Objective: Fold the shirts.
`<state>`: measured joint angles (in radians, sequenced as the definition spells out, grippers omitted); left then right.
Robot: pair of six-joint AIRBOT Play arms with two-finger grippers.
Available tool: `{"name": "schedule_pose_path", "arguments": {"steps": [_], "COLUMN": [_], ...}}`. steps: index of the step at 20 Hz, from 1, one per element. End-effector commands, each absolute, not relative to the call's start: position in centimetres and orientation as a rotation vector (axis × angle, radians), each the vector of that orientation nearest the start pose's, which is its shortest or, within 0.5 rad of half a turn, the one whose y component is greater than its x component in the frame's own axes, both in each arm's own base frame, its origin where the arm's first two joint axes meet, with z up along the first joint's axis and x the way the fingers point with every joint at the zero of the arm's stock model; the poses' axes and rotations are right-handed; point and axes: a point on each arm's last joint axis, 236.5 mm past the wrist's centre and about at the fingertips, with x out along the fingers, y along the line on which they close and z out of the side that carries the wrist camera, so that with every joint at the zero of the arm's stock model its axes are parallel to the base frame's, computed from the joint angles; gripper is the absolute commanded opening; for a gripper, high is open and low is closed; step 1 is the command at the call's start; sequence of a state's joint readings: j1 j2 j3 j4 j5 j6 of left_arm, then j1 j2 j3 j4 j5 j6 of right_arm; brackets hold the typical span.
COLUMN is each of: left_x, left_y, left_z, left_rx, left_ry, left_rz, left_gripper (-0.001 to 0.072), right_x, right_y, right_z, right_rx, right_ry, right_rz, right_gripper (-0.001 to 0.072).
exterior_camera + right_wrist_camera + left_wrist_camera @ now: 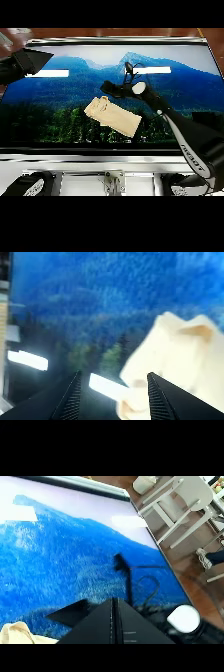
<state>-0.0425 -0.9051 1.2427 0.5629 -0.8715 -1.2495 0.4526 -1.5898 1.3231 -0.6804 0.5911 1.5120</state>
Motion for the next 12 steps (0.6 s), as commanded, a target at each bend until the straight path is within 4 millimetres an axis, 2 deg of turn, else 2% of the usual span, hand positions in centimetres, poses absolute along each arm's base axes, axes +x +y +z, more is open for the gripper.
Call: {"name": "schedule_pose_path", "arguments": {"steps": [1,2,3,4,5,7,10,12], "left_x": [36.8,36.8,36.8,36.8,36.9,36.8,36.5,36.1], "left_y": [-17.0,-17.0,-17.0,-16.9,-16.9,-16.9,-17.1,-17.2], "left_z": [30.4,30.4,30.4,30.5,30.5,30.5,30.4,30.6], "left_rx": [-0.519,-0.503,-0.497,-0.497,-0.497,-0.498,-0.494,-0.490], "left_ry": [0.413,0.406,0.403,0.403,0.400,0.400,0.410,0.409], "left_rz": [-0.678,-0.681,-0.682,-0.682,-0.680,-0.680,-0.690,-0.697], "left_gripper": [0.0038,0.0038,0.0038,0.0038,0.0038,0.0038,0.0038,0.0038], "right_x": [42.5,40.4,38.0,35.7,33.4,30.9,30.9,31.2], "right_y": [23.3,18.2,14.0,12.6,12.6,14.2,16.4,17.3], "right_z": [2.8,0.9,-1.1,-2.7,-4.3,-6.9,-9.4,-10.3], "right_rx": [0.337,0.236,0.220,0.241,0.270,0.349,0.532,0.618], "right_ry": [1.151,1.293,1.445,1.547,1.626,1.678,1.617,1.568], "right_rz": [0.517,0.407,0.268,0.230,0.260,0.322,0.310,0.306], "right_gripper": [0.0541,0.0542,0.0544,0.0618,0.0677,0.0677,0.0677,0.0677]}}
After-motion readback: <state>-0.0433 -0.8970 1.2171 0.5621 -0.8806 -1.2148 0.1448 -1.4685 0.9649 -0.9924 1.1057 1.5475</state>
